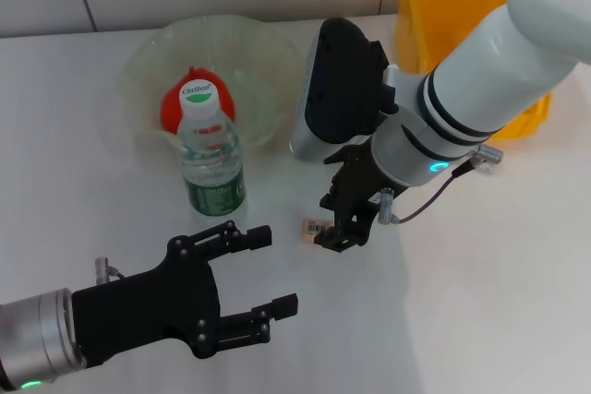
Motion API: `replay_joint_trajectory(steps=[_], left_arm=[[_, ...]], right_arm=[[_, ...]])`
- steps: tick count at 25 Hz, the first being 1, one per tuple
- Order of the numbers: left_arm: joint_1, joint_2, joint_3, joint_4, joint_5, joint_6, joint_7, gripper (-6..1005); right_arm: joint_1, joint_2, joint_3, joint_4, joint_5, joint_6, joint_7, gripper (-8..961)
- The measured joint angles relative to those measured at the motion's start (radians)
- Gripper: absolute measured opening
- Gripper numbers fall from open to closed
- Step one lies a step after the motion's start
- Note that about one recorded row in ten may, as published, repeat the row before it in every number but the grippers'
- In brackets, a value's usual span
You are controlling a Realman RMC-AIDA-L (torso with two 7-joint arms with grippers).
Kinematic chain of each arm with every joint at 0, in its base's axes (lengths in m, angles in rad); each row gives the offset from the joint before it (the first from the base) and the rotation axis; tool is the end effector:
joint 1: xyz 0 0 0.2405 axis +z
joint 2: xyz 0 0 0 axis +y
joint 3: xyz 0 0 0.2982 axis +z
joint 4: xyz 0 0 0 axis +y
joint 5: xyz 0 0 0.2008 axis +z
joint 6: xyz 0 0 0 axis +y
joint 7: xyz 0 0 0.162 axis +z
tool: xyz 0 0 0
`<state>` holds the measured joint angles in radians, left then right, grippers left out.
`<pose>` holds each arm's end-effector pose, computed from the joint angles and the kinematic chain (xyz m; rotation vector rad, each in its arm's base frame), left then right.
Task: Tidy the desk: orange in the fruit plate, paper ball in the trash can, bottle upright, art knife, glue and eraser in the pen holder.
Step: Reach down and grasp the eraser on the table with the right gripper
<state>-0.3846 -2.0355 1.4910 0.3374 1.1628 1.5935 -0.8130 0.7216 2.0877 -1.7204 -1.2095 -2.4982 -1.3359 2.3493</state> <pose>-0.2747 0.2593 -0.0905 -2.7689 -0.2667 -1.0910 0.1747 0.3702 -0.1112 -2.8535 0.2588 -0.5982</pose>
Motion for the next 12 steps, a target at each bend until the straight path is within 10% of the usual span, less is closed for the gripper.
replay_joint_trajectory(steps=[12], left_arm=[[-0.005, 0.000, 0.000, 0.000, 0.000, 0.004, -0.001, 785]], right_arm=[[0.021, 0.000, -0.025, 0.059, 0.000, 0.049, 0.000, 440]])
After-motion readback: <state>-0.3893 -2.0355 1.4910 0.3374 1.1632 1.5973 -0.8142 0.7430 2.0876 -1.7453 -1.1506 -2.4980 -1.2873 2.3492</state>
